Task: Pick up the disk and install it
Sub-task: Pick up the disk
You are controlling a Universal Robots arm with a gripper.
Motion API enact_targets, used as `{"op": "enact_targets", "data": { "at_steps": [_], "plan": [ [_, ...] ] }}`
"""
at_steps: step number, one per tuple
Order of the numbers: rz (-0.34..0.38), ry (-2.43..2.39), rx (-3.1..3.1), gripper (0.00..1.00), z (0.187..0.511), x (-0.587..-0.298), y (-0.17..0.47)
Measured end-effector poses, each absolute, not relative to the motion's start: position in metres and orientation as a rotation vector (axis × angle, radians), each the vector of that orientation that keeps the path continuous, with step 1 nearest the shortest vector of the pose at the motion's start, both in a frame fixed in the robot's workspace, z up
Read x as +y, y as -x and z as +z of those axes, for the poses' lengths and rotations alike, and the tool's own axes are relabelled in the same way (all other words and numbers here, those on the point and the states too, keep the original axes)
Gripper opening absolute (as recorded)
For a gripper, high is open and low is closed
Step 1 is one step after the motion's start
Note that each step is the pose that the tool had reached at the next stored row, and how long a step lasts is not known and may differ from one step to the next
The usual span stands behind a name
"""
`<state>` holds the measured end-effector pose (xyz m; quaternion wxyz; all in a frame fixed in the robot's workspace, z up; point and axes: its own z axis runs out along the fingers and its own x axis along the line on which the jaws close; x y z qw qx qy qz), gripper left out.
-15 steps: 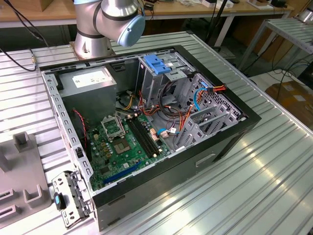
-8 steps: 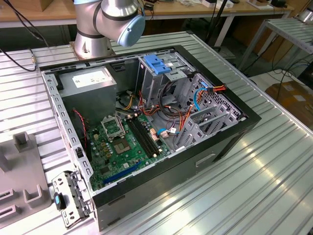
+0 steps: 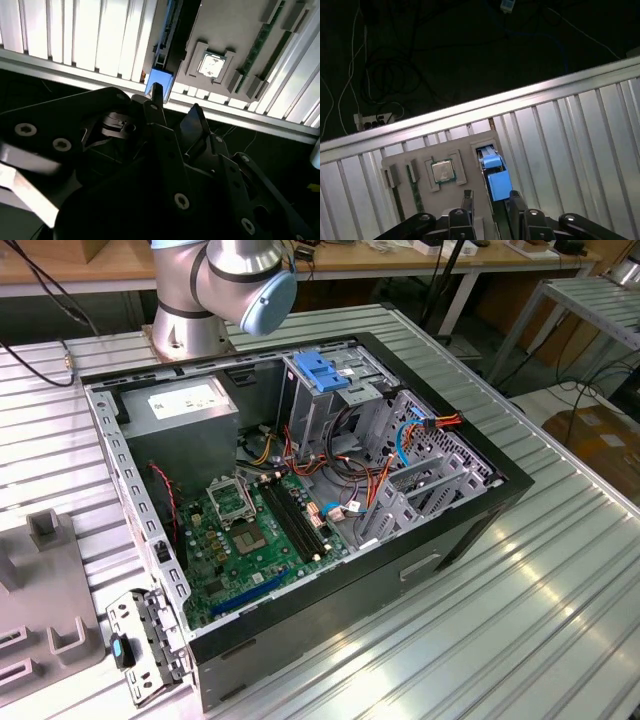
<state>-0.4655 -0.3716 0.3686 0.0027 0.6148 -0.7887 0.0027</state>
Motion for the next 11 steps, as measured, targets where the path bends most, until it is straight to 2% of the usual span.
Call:
{"op": "enact_targets", "data": {
  "at_steps": [11],
  "plan": [
    [0.009,-2.053,-2.371,0.43,0.349,-0.365,0.464]
  ]
}}
